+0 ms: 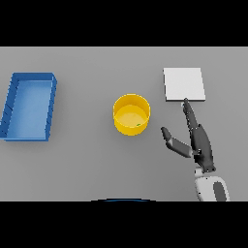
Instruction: Pick up the red beaker and tilt it to pour out 1 green nut into yellow bowl. Pick up the yellow bowl and place it on the metallic measuring scale.
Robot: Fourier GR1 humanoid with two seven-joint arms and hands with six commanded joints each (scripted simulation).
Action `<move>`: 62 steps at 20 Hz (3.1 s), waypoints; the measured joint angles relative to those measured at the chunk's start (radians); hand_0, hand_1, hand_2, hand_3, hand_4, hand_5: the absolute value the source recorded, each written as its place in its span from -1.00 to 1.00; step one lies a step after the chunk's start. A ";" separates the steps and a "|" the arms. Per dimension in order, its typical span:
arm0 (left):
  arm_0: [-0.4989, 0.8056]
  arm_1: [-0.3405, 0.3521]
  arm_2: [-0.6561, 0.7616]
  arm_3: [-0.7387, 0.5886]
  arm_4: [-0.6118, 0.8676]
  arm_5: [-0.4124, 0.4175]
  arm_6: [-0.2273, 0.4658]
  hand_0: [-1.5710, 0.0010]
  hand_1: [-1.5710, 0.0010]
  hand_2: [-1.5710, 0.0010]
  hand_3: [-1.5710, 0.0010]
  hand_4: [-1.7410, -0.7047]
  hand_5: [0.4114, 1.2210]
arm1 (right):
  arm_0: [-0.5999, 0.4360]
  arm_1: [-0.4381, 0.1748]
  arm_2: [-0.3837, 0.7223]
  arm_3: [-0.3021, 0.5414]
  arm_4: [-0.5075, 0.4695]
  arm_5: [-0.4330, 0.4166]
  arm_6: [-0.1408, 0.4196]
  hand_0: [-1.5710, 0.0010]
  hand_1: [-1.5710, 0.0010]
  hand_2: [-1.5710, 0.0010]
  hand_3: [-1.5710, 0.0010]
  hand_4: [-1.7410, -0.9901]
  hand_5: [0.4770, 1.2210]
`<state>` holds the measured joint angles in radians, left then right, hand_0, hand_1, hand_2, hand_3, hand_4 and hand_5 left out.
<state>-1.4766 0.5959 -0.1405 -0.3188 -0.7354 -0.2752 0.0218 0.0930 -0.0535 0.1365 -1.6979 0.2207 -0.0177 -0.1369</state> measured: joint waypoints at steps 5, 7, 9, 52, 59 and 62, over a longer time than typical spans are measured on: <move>0.255 0.015 0.129 -0.091 0.159 0.162 0.165 -1.00 -1.00 -1.00 -0.99 -1.00 1.00 | -0.021 -0.010 0.003 0.003 0.003 0.008 0.019 1.00 1.00 1.00 1.00 0.62 -0.56; 0.332 0.006 0.184 -0.154 0.227 0.201 0.263 -1.00 -1.00 -1.00 -1.00 -1.00 1.00 | -0.018 -0.011 0.006 0.000 0.000 0.014 0.004 1.00 1.00 1.00 1.00 0.62 -0.52; 0.443 -0.006 0.213 -0.251 0.282 0.223 0.306 -1.00 -1.00 -1.00 -1.00 -1.00 1.00 | -0.013 -0.014 0.001 0.000 -0.007 0.017 0.008 1.00 1.00 1.00 1.00 0.64 -0.50; 1.022 -0.103 0.211 -0.903 0.521 0.122 0.438 1.00 1.00 1.00 1.00 0.80 -0.32 | -0.445 -0.338 0.306 0.167 0.498 0.252 0.022 1.00 1.00 1.00 1.00 0.53 -0.56; 1.017 -0.103 0.215 -0.901 0.527 0.115 0.433 1.00 1.00 1.00 1.00 0.80 -0.30 | -0.605 -0.346 0.429 0.347 0.600 0.320 -0.076 1.00 1.00 1.00 1.00 0.55 -0.55; 1.027 -0.096 0.218 -0.913 0.529 0.113 0.431 1.00 1.00 1.00 1.00 0.80 -0.30 | -0.660 -0.324 0.473 0.400 0.618 0.372 -0.085 1.00 1.00 1.00 1.00 0.55 -0.51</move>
<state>-0.4499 0.4997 0.0778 -1.2318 -0.2068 -0.1627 0.4532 -0.5665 -0.3775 0.6095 -1.2983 0.8389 0.3545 -0.2218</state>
